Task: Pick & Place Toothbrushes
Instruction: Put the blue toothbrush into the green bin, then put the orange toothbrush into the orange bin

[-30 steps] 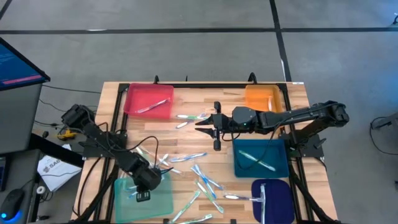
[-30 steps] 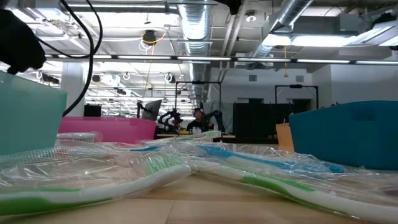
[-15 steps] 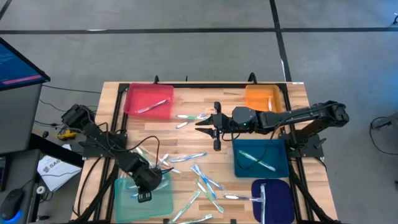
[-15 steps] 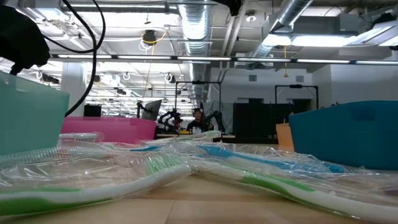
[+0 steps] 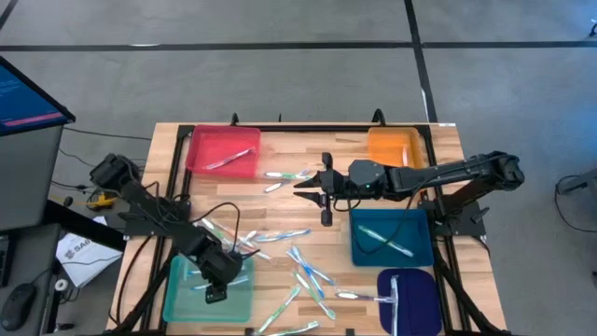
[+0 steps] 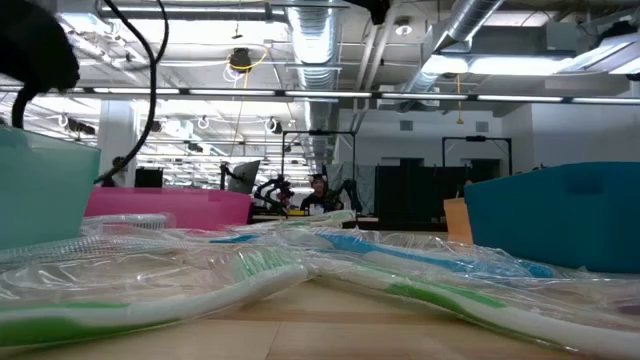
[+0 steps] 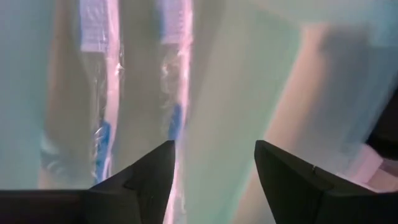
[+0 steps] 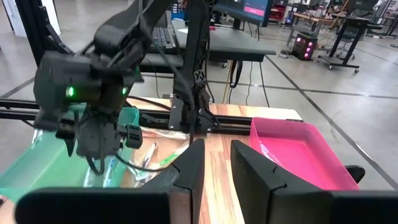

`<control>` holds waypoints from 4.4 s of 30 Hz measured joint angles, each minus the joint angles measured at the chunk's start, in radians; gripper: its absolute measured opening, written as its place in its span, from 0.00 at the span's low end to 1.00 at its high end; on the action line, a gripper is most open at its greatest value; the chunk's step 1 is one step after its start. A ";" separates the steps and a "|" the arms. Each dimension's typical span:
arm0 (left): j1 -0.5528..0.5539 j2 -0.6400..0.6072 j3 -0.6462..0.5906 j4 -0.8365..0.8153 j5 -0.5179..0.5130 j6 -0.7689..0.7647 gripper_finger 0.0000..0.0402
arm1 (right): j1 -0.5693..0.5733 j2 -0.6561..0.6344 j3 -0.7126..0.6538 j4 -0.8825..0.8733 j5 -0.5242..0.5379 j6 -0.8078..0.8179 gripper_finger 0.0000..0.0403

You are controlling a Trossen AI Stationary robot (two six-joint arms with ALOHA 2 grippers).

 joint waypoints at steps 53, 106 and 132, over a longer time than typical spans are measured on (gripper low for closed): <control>0.074 -0.858 -0.450 0.873 -0.876 1.131 0.40 | -0.069 0.283 0.003 0.261 -0.257 -0.390 0.18; 0.726 -0.614 -0.462 1.030 -0.706 1.288 0.39 | -0.313 0.605 0.318 -0.010 -0.553 -0.295 0.18; 0.726 -0.615 -0.462 1.138 -0.706 1.285 0.39 | -0.293 0.605 0.318 0.017 -0.577 -0.295 0.18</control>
